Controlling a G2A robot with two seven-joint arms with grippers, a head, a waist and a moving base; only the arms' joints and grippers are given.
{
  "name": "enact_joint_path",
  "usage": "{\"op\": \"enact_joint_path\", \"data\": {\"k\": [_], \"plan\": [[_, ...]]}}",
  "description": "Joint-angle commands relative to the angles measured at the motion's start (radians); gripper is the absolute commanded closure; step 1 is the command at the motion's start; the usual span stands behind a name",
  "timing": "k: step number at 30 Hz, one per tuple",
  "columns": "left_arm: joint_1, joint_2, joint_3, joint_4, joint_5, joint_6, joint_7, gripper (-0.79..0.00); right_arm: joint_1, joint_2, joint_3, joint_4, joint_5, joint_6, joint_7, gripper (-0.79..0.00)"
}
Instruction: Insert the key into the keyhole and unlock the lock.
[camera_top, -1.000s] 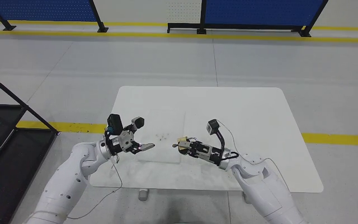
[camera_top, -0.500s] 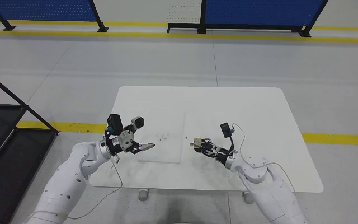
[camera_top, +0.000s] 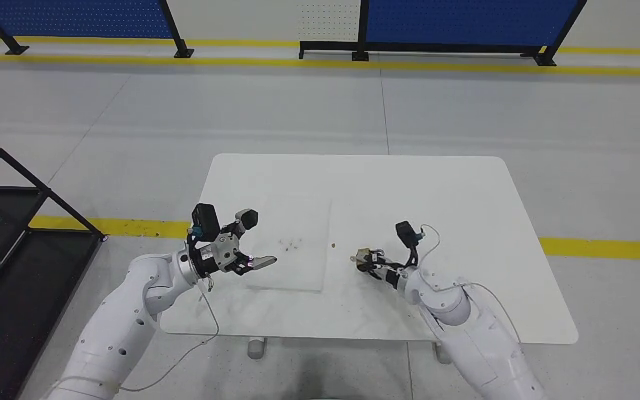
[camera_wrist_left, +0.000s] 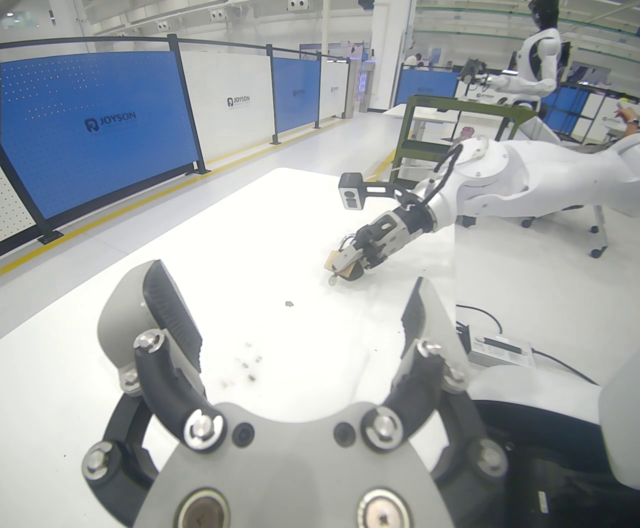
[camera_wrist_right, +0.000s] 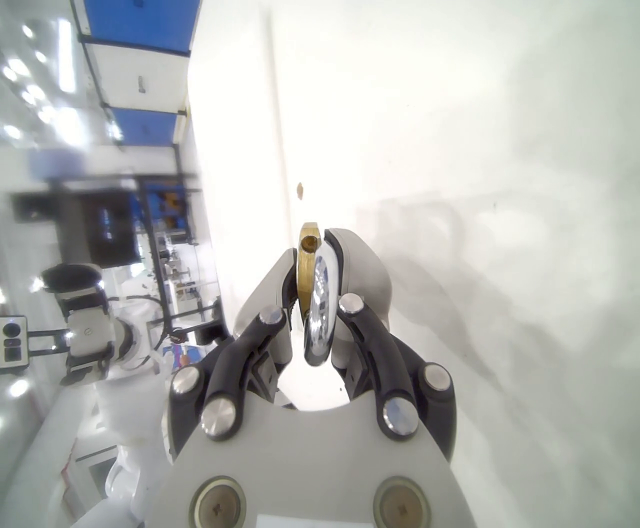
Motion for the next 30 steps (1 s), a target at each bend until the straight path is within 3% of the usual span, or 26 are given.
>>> {"op": "enact_joint_path", "data": {"k": [1,30], "plan": [[0.000,0.000,0.000,0.000,0.000,0.000,0.000,-0.785,0.006,-0.002,-0.008,0.007,-0.012,0.018,-0.002,0.000],[0.000,0.000,0.000,0.000,0.000,0.000,0.000,-0.785,0.063,-0.017,-0.052,0.032,-0.112,0.113,0.038,0.000]]}}
